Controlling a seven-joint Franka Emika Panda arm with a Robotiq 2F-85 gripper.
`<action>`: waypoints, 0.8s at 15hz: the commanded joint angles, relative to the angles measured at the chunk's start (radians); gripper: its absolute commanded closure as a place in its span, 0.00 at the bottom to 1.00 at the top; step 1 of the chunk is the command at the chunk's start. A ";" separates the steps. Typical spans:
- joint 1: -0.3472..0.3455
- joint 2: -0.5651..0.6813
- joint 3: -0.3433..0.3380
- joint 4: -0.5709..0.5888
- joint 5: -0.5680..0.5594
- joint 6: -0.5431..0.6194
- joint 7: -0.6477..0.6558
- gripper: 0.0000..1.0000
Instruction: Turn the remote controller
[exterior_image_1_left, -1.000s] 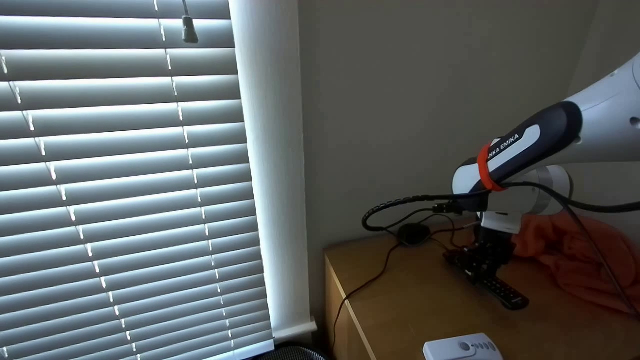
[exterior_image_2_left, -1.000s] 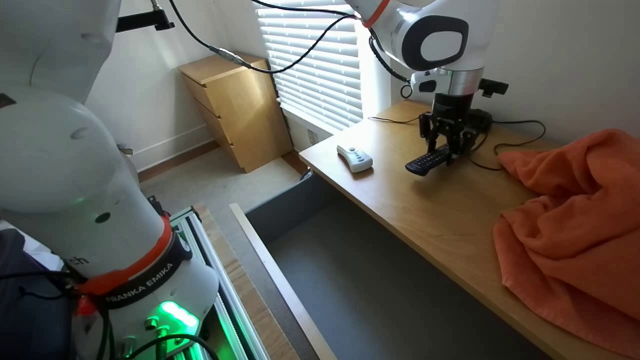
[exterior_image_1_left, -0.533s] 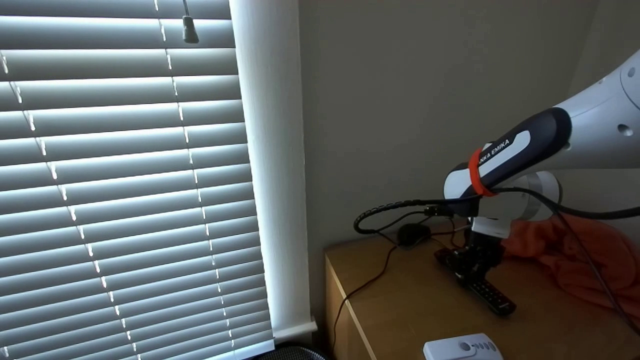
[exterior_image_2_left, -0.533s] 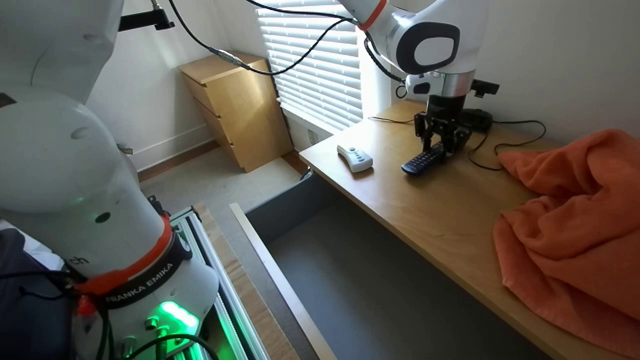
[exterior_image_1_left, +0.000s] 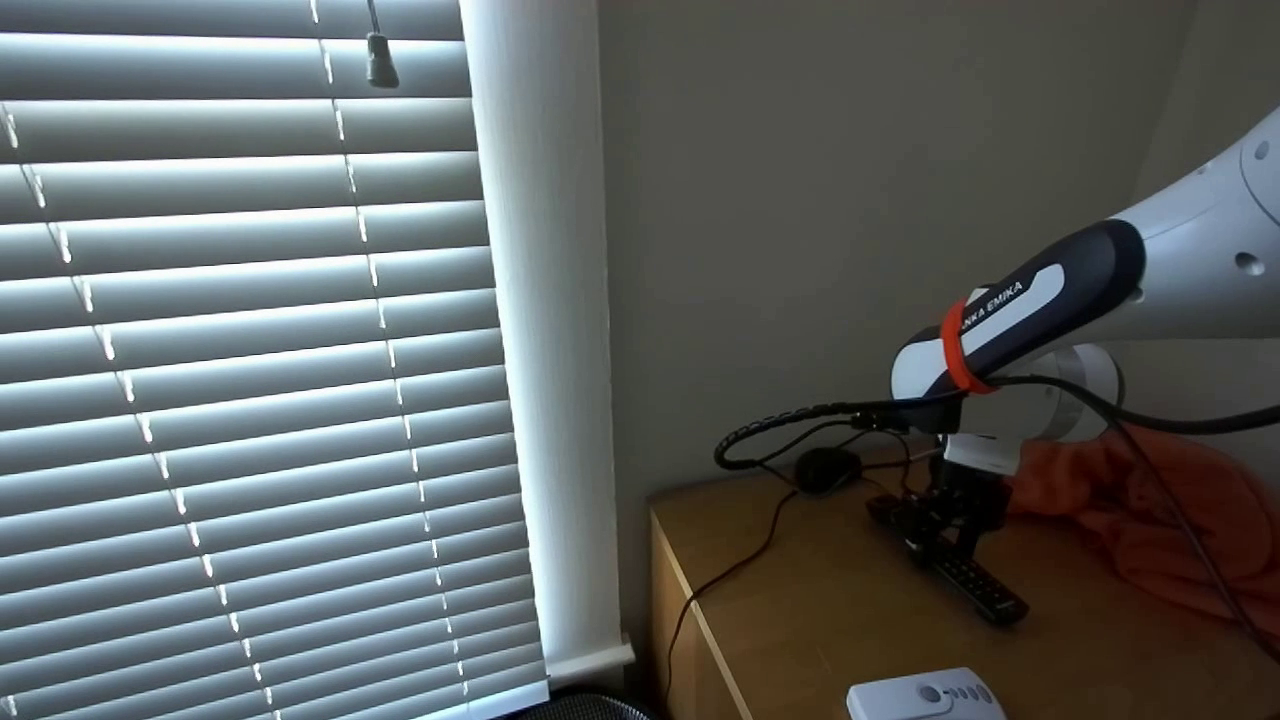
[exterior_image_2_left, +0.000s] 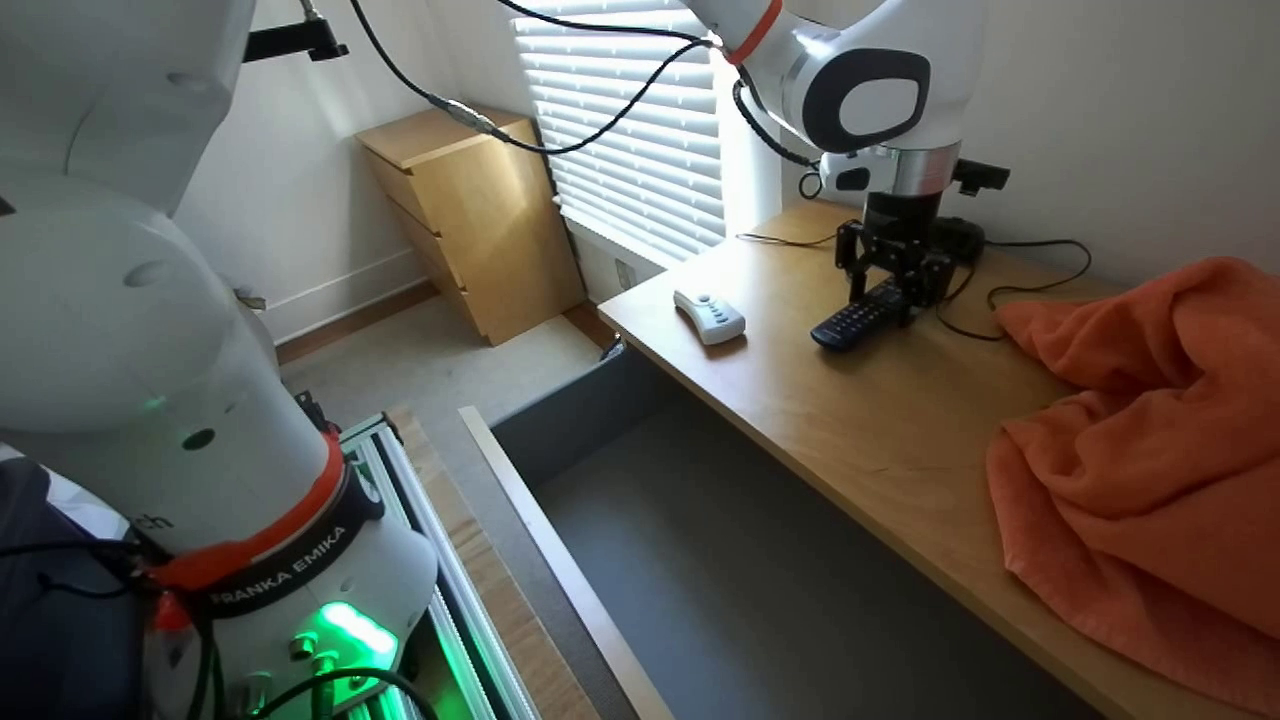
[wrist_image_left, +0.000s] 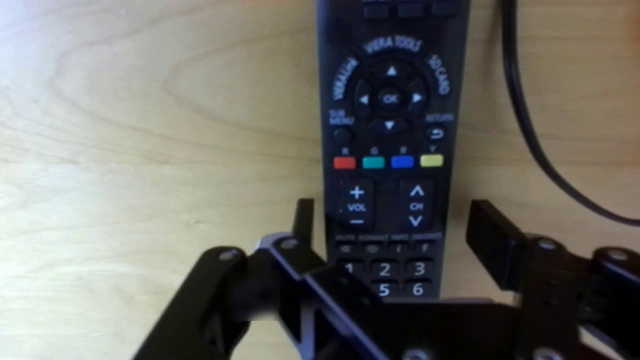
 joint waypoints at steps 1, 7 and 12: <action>-0.060 -0.059 0.066 -0.026 -0.093 0.045 0.093 0.00; -0.139 -0.167 0.163 -0.056 -0.187 0.067 -0.070 0.00; -0.238 -0.232 0.266 -0.079 -0.288 0.079 -0.301 0.00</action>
